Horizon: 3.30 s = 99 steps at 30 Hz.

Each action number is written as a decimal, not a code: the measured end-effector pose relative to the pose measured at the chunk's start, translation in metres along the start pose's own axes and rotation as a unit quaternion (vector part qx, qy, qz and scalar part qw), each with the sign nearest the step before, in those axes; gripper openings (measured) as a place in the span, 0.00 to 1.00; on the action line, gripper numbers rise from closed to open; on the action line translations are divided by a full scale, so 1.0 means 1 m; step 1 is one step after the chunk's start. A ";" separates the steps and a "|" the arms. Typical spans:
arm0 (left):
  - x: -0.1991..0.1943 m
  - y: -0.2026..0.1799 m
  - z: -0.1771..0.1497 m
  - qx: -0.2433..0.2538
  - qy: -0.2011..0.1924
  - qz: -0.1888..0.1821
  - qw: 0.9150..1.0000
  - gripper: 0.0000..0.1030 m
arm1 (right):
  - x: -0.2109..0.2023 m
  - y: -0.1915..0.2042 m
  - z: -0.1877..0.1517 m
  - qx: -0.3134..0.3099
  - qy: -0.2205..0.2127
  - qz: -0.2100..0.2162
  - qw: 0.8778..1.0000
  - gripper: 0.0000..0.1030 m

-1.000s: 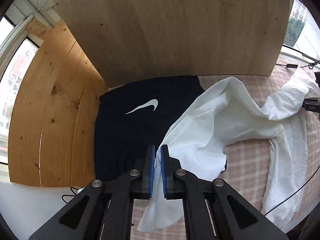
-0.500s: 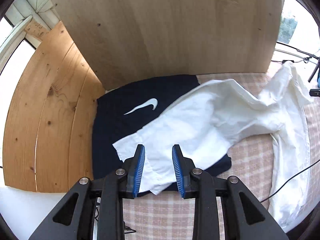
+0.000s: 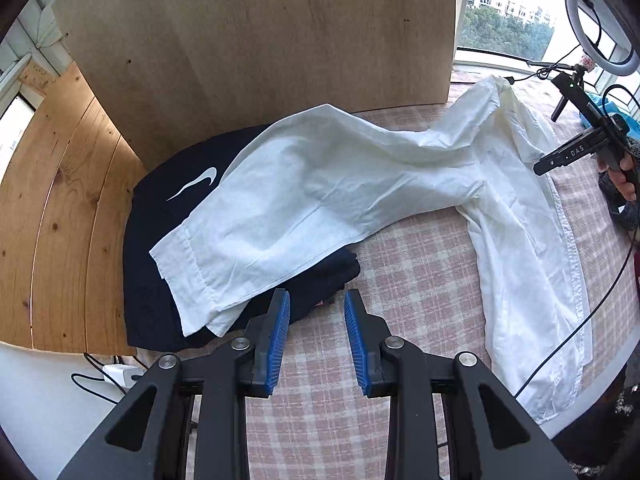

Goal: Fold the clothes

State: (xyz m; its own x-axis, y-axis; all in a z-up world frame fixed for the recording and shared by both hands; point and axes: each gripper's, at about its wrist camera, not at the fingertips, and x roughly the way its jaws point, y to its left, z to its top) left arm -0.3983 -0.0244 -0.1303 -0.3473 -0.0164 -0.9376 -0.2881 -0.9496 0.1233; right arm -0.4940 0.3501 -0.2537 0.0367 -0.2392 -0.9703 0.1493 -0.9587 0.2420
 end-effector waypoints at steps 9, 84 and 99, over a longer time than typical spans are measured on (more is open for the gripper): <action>-0.006 -0.021 -0.017 0.014 -0.009 -0.025 1.000 0.26 | -0.129 -0.039 0.014 0.057 -0.216 -0.039 0.974 0.25; -0.001 -0.311 -0.199 -0.088 0.059 -0.167 0.980 0.00 | -0.067 -0.030 0.059 -0.065 -0.230 0.077 0.968 0.07; -0.044 -0.124 -0.185 -0.202 -0.030 0.031 0.978 0.00 | -0.121 0.070 0.109 -0.122 -0.292 0.061 0.946 0.07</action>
State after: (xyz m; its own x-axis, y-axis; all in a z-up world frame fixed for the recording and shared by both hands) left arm -0.1826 0.0368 -0.1647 -0.4075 -0.0713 -0.9104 0.1082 -0.9937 0.0293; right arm -0.5958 0.2951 -0.1189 -0.4736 -0.4592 -0.7515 0.4065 -0.8710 0.2760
